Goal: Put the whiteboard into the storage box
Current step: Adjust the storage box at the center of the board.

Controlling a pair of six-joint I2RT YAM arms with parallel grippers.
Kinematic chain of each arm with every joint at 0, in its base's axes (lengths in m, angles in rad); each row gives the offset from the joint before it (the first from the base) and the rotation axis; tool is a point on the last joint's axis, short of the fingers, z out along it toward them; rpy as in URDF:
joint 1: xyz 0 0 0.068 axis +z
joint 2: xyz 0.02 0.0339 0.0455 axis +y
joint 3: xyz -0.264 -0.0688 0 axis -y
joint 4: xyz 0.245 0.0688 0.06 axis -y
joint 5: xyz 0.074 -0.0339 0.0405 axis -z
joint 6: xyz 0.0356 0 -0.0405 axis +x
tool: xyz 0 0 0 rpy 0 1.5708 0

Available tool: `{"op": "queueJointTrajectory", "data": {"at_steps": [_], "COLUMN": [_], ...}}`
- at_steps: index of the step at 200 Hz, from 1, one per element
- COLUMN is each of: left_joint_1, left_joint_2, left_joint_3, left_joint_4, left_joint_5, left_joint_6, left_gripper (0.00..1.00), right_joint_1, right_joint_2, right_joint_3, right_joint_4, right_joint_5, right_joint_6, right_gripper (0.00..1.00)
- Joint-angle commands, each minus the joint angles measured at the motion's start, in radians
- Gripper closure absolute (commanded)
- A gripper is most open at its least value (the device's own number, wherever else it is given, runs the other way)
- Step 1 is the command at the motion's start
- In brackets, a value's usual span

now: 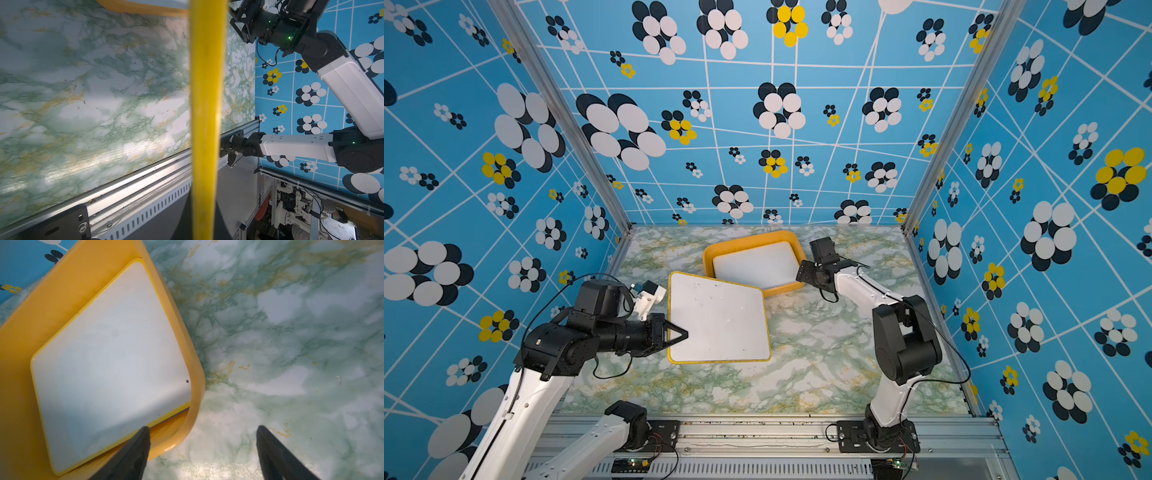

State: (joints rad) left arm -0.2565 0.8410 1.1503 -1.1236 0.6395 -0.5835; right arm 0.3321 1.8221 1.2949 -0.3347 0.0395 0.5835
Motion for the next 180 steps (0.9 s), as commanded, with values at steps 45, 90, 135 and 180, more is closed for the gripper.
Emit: {"op": "queueJointTrajectory", "data": {"at_steps": [45,90,135,180], "left_joint_1": [0.052,0.091,0.123,0.147], "left_joint_2": [-0.038,-0.041,-0.052,-0.085], "left_joint_3": [0.044,0.023,-0.013,-0.042], "left_joint_4": [0.078,0.105,0.149,0.153], "left_joint_5": [0.063,0.106,0.157,0.177], "left_joint_6": [-0.024,-0.026,-0.043,-0.049], "left_gripper": [1.00,1.00,1.00,1.00], "right_joint_1": [-0.002,-0.002,-0.002,-0.001], "right_joint_2": [0.160,0.143,0.098,0.022], "right_joint_3": [0.184,0.109,0.035,-0.037], "right_joint_4": [-0.090,-0.099,-0.108,-0.116], "right_joint_5": [-0.030,-0.022,0.005,0.008], "right_joint_6": [0.010,0.014,-0.002,-0.006], "right_gripper": [0.29,0.45,0.61,0.72]}}
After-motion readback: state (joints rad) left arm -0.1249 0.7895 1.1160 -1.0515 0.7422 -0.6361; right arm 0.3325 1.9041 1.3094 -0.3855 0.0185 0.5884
